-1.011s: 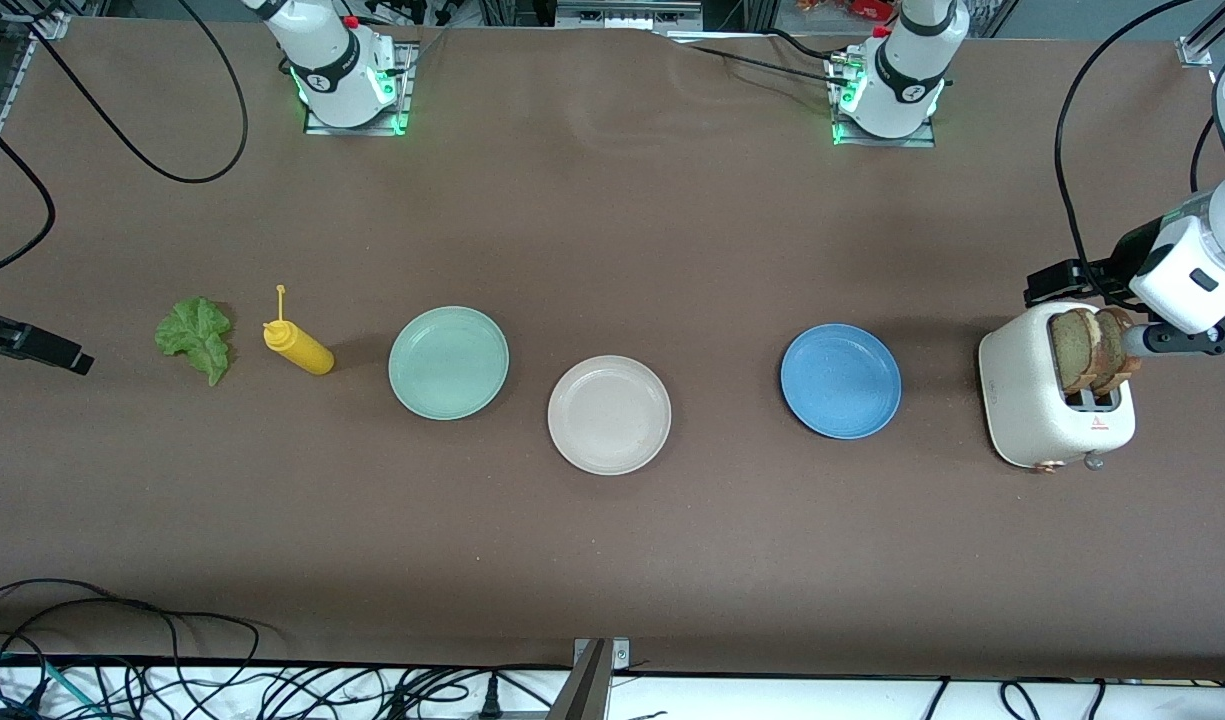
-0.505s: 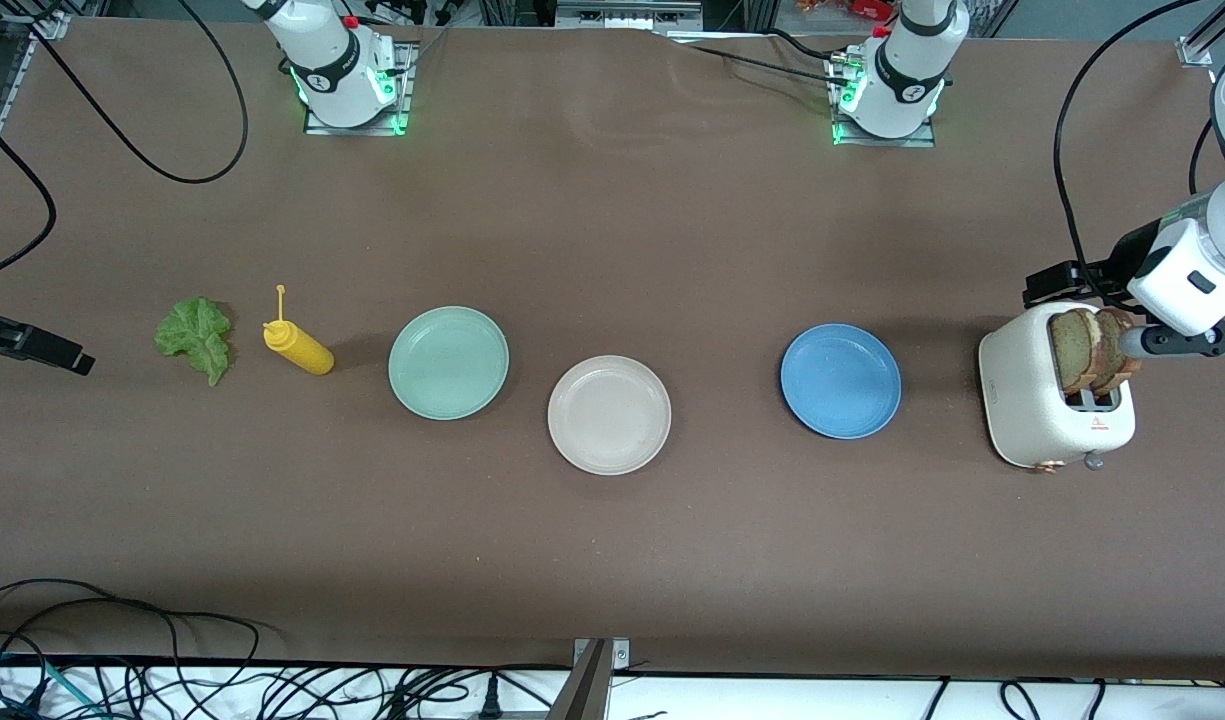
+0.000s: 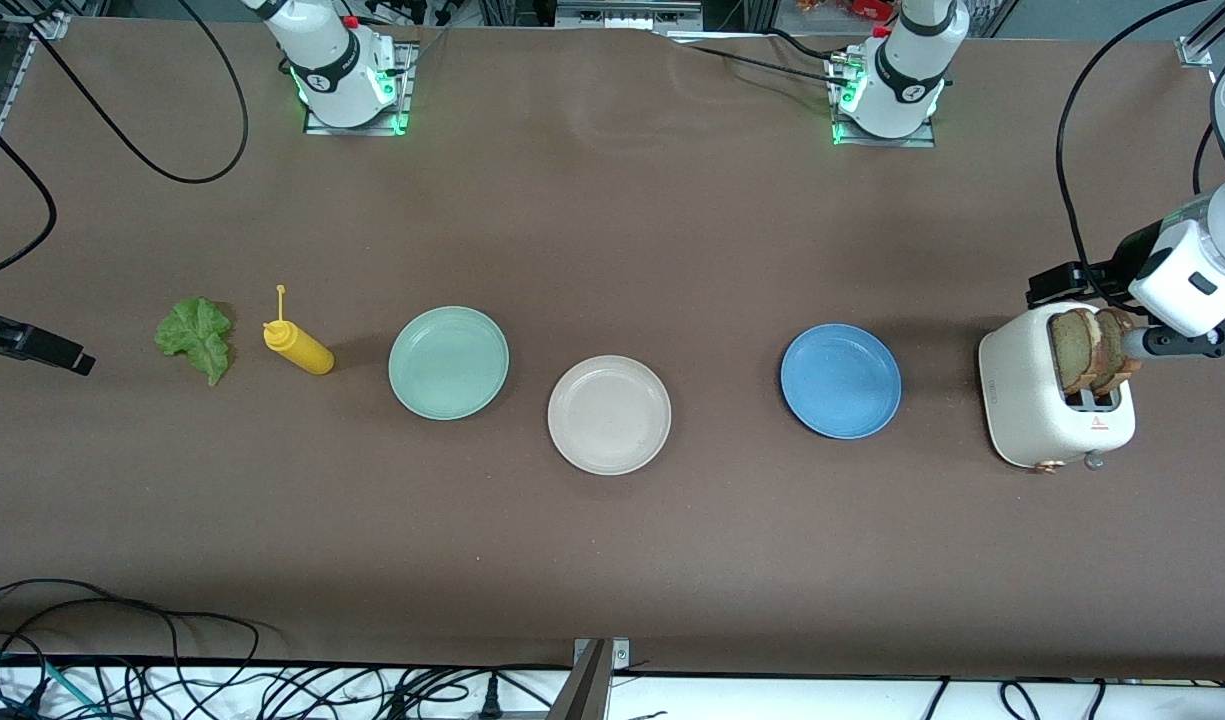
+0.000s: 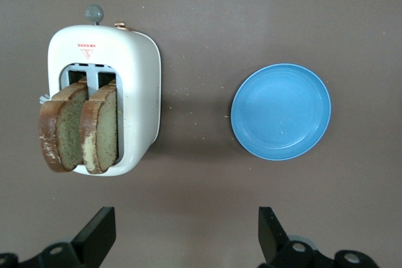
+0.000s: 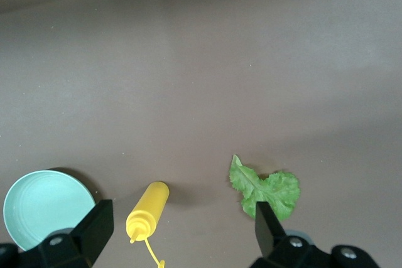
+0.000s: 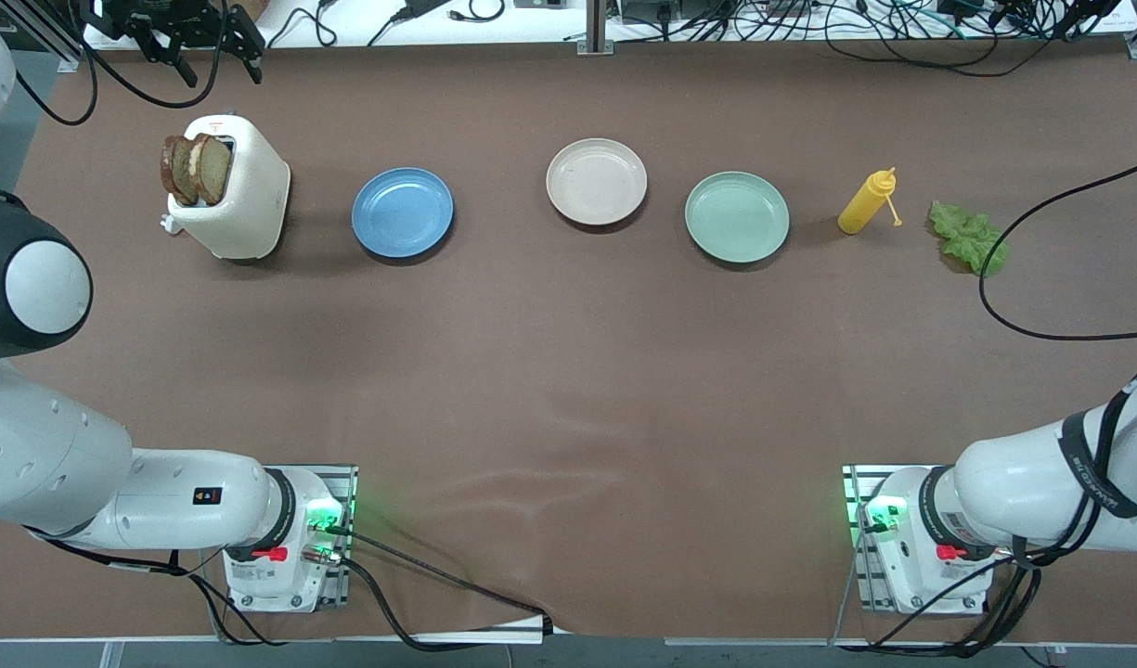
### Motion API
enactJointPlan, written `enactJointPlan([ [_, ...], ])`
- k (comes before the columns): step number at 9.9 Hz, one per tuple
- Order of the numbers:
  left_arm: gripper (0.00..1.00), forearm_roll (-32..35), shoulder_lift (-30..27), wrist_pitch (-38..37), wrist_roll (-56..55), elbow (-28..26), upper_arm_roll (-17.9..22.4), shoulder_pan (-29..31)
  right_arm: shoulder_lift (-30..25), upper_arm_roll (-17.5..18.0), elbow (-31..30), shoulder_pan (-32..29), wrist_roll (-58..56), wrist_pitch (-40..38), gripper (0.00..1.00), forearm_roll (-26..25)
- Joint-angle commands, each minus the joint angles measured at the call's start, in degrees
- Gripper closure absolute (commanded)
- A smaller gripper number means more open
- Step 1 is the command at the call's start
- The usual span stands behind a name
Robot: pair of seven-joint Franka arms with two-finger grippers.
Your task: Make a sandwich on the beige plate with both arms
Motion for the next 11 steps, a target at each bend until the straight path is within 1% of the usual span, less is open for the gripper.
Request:
enactJointPlan([
  [1,0.0,2.2,2.5,0.8,4.2,1.1,-0.4,2.9,-0.7,0.2,-1.0,0.0,-0.1,0.7,0.0,-0.2],
  [2,0.0,2.1,3.9,2.3,7.6,0.8,-0.4,5.4,-0.7,0.2,-1.0,0.0,-0.1,0.7,0.0,-0.2],
  [3,0.0,2.0,4.6,4.7,8.8,-0.3,-0.4,6.7,-0.7,0.2,-1.0,0.0,-0.1,0.7,0.0,-0.2],
  [6,0.0,1.7,4.3,14.6,11.1,-8.6,-0.5,8.8,-0.7,0.2,-1.0,-0.1,-0.2,0.7,0.0,-0.2],
  [8,0.0,1.7,4.1,19.8,12.0,-12.9,-0.5,9.5,-0.7,0.2,-1.0,-0.1,-0.2,0.8,0.0,-0.2],
  [11,0.0,1.6,1.9,27.6,12.1,-20.5,-0.5,9.8,-0.7,0.2,-1.0,-0.1,-0.2,0.7,0.0,-0.2],
])
